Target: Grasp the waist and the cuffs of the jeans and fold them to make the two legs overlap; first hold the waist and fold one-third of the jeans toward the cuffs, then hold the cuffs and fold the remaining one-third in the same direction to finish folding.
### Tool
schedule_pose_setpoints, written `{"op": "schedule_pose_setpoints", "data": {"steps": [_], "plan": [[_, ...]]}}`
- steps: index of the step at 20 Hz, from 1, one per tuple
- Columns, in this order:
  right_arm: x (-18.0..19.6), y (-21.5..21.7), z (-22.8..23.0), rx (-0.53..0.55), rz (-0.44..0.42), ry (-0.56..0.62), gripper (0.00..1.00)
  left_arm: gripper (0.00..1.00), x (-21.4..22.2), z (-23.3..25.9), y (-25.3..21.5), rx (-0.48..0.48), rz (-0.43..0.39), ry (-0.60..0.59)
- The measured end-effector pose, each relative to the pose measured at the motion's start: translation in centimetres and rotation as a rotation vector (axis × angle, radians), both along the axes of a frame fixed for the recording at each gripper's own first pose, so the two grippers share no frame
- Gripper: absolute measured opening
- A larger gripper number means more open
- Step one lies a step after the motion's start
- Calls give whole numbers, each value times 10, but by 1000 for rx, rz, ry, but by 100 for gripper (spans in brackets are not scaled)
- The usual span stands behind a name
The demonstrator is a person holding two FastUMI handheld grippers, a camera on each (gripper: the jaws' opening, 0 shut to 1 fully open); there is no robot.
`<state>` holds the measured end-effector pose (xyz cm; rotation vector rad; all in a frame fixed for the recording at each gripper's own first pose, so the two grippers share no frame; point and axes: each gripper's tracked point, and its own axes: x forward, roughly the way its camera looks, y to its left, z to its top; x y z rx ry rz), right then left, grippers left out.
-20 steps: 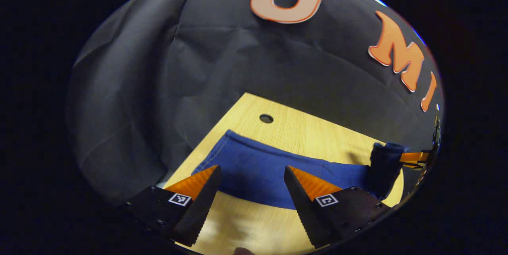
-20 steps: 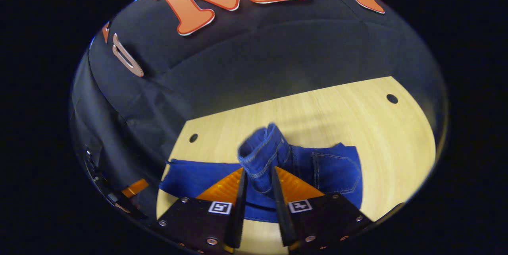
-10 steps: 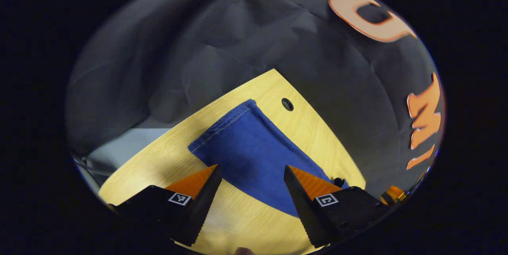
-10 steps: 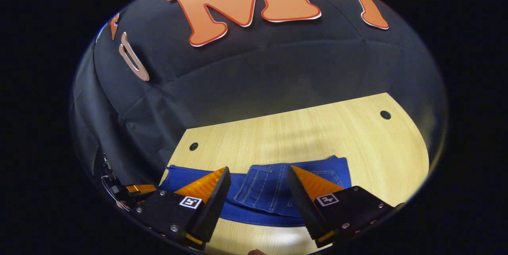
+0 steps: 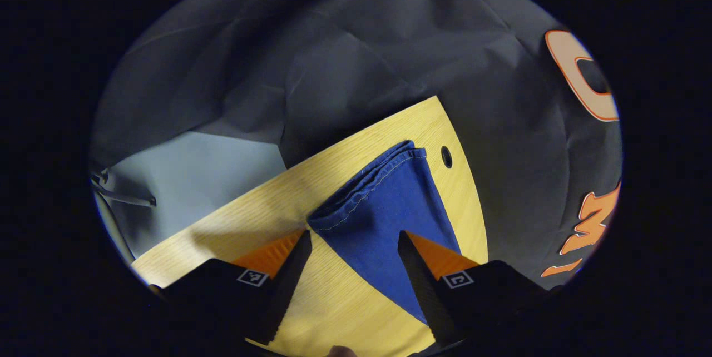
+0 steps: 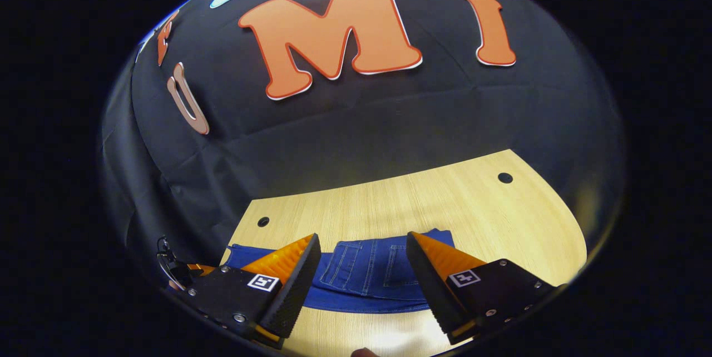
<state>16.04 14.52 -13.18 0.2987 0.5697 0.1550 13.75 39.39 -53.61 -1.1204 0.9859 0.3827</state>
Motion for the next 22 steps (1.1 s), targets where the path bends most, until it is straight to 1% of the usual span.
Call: {"op": "schedule_pose_setpoints", "data": {"steps": [1,3,6,7,11,12,14,15,16,17,18,19,22], "plan": [[-4,-4,5,-3,-12,-10,95,96,5,1,-1,-14,0,-6],[-11,-10,10,-13,-35,-16,95,95,23,-3,-2,-44,24,-35],[-19,-13,12,5,-60,-11,95,94,39,-6,-7,-83,50,-64],[-22,-14,11,8,-70,-4,95,90,42,-7,-8,-87,47,-76],[-26,-16,17,14,-67,-12,95,87,59,-12,-23,-83,14,-99],[-25,-21,20,12,-71,-17,95,84,60,-16,-24,-75,4,-86],[-24,-31,26,14,-75,-30,95,58,55,-19,-29,-87,-24,-54],[-22,-36,29,15,-77,-38,95,37,54,-23,-26,-57,-7,-46],[-22,-42,31,15,-81,-42,95,17,57,-12,-30,-76,-6,-89],[-20,-47,32,17,-83,-48,95,19,56,4,-24,-62,-2,-121],[-19,-51,34,16,-79,-51,95,19,58,0,-22,-9,13,-113],[-17,-56,35,14,-78,-55,95,6,58,15,-26,-14,1,-146],[-11,-66,40,3,-63,-78,95,6,66,46,-34,52,-38,-195]]}}
